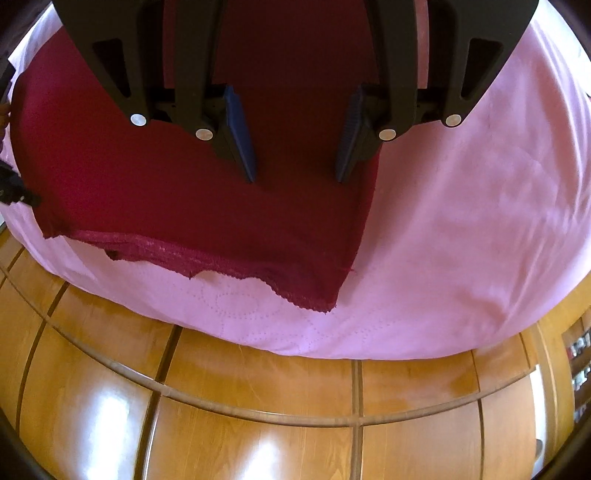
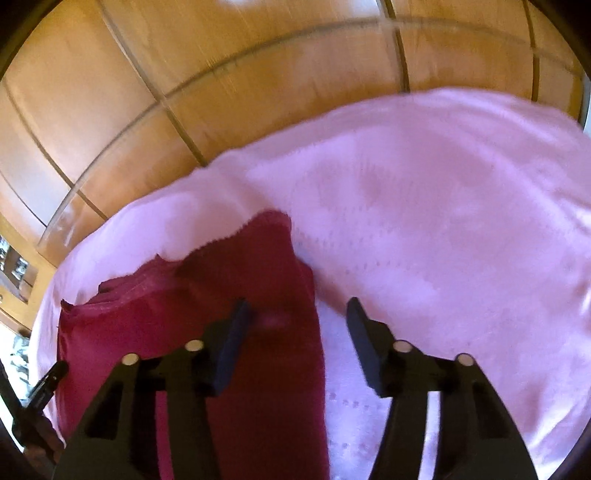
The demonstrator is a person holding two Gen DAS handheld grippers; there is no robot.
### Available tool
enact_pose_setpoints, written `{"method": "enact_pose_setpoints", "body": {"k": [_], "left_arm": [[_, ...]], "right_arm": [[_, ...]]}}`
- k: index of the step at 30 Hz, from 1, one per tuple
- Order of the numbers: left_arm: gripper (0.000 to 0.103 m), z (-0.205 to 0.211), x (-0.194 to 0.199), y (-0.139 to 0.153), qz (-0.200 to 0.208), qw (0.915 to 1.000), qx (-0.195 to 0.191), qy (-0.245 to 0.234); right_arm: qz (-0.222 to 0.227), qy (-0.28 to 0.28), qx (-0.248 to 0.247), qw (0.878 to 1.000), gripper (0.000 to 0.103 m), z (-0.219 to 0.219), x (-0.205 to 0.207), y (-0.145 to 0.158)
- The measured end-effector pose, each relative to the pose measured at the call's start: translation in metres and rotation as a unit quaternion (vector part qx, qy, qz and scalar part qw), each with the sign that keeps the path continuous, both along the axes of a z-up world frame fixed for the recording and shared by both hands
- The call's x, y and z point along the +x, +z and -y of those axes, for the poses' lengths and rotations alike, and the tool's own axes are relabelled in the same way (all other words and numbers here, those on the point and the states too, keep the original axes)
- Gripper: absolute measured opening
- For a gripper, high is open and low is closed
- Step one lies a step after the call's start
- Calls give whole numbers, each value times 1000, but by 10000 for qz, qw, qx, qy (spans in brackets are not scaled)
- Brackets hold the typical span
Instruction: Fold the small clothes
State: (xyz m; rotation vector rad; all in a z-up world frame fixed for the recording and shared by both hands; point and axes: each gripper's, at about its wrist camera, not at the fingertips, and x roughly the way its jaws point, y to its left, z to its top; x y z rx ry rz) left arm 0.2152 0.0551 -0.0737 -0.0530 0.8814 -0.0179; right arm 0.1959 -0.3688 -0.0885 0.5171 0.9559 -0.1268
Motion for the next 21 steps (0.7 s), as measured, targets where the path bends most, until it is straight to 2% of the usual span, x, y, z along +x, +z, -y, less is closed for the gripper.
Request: {"method": "enact_pose_setpoints", "body": {"k": [1,2,4,6,8,11,13,15,21], "left_arm": [[44,0,-1,2,2,10000,-13,2],[44,-1,1,2,-1,10000,-27,6],[44,-2,1,1,-35,10000,3,12],[44,-1,6,-6,-138,9999,88,-14],[48,1,13,-13,-181,9996,229,-60],[51,6,19,-19,-190,9990,399,-66],[51,4,19,-17,-224,9992,332,-2],[51,2,15,-10,-241,9993,279,28],[51,-5,-20,18,35,10000,3,-50]], "right_arm": [[-21,21,79,10000,37,0,3,-2],[-12,52,97,9999,22,-2,7,-2],[-101,60,-144,9998,10,-5,10,-1],[-188,62,-445,9988,8,-10,6,1],[-365,-116,-821,9959,7,-3,-1,-12],[-376,-276,-704,9964,7,4,-3,-22],[-430,-239,-799,9956,10,2,-4,-20],[-434,-248,-862,9950,33,1,-10,-13],[-35,-145,-104,9998,48,8,-50,15]]}}
